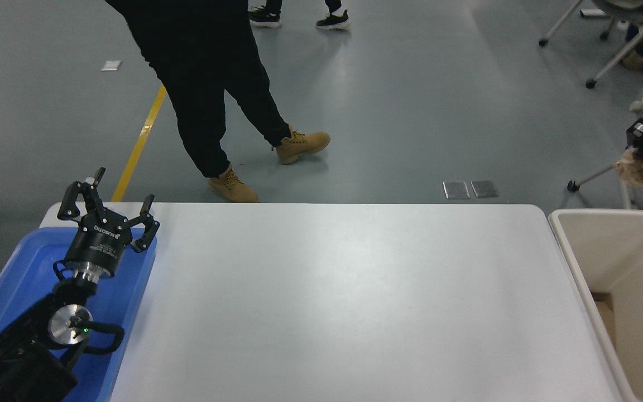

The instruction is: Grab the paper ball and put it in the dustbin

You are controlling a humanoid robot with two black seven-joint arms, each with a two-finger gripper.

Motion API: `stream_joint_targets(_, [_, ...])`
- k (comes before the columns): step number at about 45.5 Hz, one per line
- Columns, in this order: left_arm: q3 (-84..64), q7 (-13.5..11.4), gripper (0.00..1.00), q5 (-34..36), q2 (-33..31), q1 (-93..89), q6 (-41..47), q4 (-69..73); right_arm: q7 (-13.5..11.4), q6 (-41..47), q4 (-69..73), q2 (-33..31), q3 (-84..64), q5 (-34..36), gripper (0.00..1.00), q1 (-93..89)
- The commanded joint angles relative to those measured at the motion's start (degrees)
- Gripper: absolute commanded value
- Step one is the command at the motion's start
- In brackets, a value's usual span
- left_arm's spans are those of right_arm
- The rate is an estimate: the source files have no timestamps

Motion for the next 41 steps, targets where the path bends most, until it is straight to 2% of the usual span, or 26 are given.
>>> stream_joint_targets(1, [0.0, -0.02, 0.98, -0.01, -0.02, 0.04, -0.05, 0.0, -0.01, -10.85, -7.23, 1.28, 6.34, 5.77, 0.0, -16.61])
stream_joint_targets(10, [0.0, -0.02, 0.98, -0.01, -0.02, -0.04, -0.05, 0.0, -0.01, -14.81, -8.02, 2.42, 13.63, 6.12, 0.0, -24.08])
stream_joint_targets(23, [0.0, -0.02, 0.98, -0.01, -0.02, -0.04, -0.05, 0.0, 0.08, -15.95, -13.38, 6.9, 19.44, 7.53, 0.0, -31.38])
stream_joint_targets(37, [0.0, -0.02, 0.98, -0.01, -0.02, -0.04, -0.05, 0.0, 0.08, -16.13, -15.14, 8.4, 19.35, 7.53, 0.0, -32.7])
stream_joint_targets(39, [0.0, -0.02, 0.98, -0.01, -0.02, -0.04, -0.05, 0.0, 0.08, -16.13, -15.14, 8.66, 19.35, 7.53, 0.11, -32.7])
stream_joint_targets(41, [0.0, -0.02, 0.98, -0.01, -0.02, -0.04, 0.03, 0.0, 0.08, -16.13, -15.14, 8.75, 19.35, 7.44, 0.28, -32.7])
